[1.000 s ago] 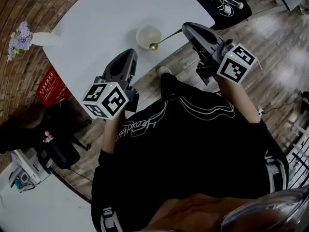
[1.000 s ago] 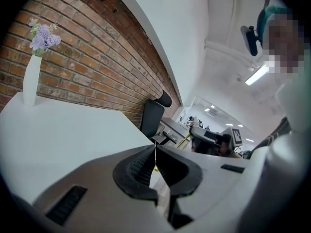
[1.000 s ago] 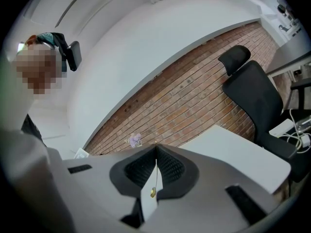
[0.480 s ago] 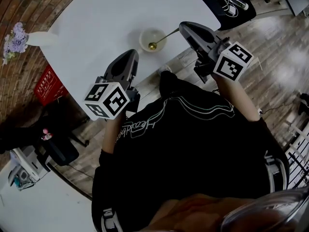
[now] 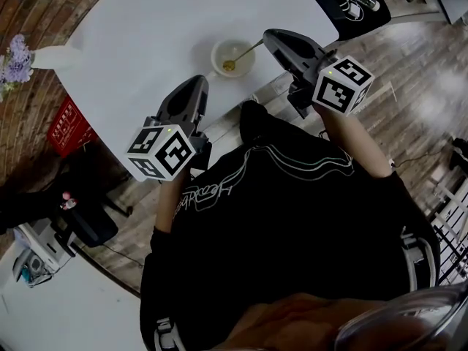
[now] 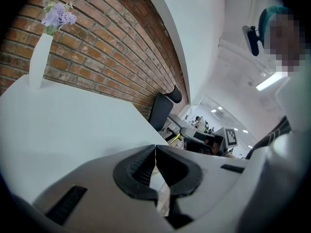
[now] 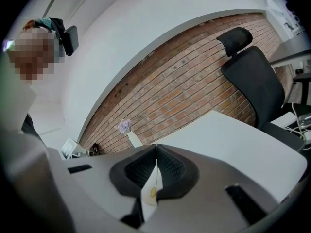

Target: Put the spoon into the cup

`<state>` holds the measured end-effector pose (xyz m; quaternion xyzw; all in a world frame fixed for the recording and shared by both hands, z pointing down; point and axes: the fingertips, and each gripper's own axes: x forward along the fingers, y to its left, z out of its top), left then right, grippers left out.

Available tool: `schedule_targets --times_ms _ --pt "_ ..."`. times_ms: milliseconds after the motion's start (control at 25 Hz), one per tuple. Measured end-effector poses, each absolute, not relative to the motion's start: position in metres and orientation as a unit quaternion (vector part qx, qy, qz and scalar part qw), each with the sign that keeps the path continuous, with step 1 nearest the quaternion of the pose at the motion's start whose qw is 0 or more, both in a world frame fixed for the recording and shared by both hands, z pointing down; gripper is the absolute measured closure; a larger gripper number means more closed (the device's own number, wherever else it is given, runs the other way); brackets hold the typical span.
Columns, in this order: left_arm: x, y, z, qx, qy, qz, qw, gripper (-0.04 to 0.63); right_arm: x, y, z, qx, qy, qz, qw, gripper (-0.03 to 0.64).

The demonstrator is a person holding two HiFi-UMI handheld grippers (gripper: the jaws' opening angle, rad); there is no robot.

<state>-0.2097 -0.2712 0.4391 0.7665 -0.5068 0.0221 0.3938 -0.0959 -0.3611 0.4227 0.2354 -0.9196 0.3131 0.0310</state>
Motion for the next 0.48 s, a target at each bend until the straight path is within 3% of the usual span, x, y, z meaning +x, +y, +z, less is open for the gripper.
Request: schedule_targets --times_ms 480 --pt "-0.223 -0.27 0.459 0.747 -0.517 0.018 0.417 0.589 -0.117 -0.37 0.46 0.232 -0.924 0.298 0.068 0.617"
